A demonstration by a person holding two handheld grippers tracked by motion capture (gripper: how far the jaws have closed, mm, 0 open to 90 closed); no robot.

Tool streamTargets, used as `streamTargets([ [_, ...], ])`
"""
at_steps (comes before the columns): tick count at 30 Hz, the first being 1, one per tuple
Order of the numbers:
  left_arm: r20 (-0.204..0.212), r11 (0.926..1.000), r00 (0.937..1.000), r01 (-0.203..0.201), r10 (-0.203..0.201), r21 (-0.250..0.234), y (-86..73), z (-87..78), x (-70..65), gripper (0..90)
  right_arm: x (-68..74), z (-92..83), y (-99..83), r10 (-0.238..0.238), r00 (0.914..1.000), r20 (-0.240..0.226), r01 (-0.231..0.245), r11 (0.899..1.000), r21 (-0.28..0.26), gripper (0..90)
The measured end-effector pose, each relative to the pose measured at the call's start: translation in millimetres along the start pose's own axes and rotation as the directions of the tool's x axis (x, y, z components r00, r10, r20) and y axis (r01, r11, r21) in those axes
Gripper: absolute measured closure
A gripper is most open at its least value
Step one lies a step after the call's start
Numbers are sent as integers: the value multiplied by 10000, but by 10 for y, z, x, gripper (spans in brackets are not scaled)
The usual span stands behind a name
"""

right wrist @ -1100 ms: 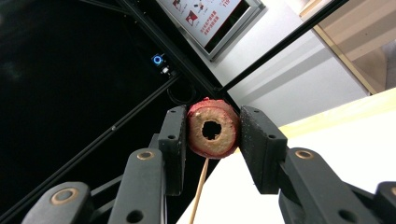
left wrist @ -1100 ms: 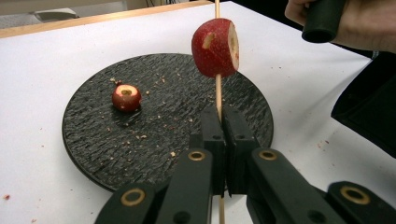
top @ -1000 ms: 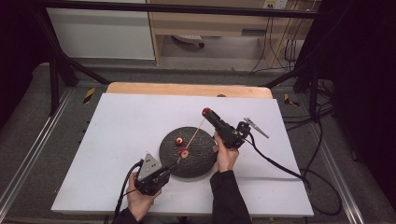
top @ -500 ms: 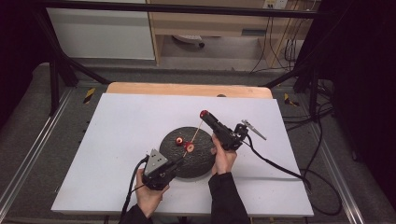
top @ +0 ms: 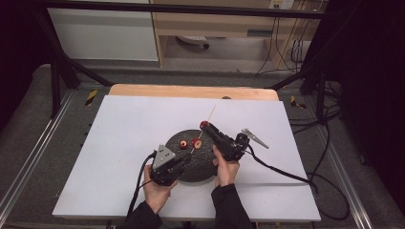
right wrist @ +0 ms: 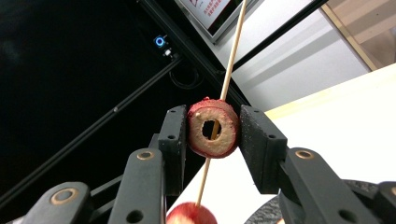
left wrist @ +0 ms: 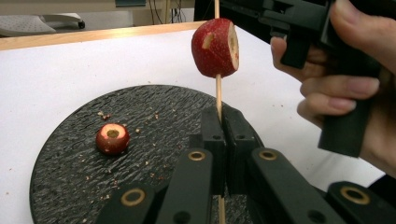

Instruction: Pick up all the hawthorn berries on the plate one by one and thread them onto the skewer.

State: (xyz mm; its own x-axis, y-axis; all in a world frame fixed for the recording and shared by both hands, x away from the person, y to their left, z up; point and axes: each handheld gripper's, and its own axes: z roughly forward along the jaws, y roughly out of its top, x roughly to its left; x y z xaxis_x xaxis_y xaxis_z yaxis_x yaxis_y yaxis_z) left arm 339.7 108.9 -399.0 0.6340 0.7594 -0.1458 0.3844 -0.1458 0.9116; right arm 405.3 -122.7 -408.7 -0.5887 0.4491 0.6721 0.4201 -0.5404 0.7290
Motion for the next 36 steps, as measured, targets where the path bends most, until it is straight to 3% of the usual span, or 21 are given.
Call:
streamTargets([
  [9, -2, 10000, 10000, -36, 36, 77, -8, 19, 26, 882, 5, -17, -74, -321, 9993, 204, 314, 9989, 357, 621],
  [13, 90, 9998, 9998, -153, 152, 121, -18, -16, 34, 882, 25, -36, -33, -489, 9982, 339, 472, 9977, 488, 482],
  [17, 105, 9997, 9997, -211, 209, 131, -38, -71, 73, 882, 60, -82, 42, -1034, 9929, 586, 996, 9929, 644, 374],
  [20, 101, 9994, 9995, -317, 315, 166, -54, -127, 114, 883, 53, -99, 98, -1371, 9882, 688, 1277, 9836, 1273, 264],
  [23, 97, 9991, 9994, -344, 342, 253, -73, -188, 168, 882, 39, -124, 120, -1993, 9760, 873, 1784, 9626, 2038, 197],
  [26, 64, 9985, 9992, -401, 399, 368, -101, -261, 234, 882, 24, -146, 105, -2691, 9584, 953, 2356, 9341, 2683, 145],
  [33, -89, 9959, 9981, -603, 611, 679, -213, -457, 416, 882, -31, -176, 74, -4017, 9094, 1080, 3221, 8442, 4285, 66],
  [36, -143, 9938, 9975, -675, 690, 881, -286, -555, 506, 882, -41, -184, 63, -4344, 8939, 1107, 3369, 8139, 4734, 53],
])
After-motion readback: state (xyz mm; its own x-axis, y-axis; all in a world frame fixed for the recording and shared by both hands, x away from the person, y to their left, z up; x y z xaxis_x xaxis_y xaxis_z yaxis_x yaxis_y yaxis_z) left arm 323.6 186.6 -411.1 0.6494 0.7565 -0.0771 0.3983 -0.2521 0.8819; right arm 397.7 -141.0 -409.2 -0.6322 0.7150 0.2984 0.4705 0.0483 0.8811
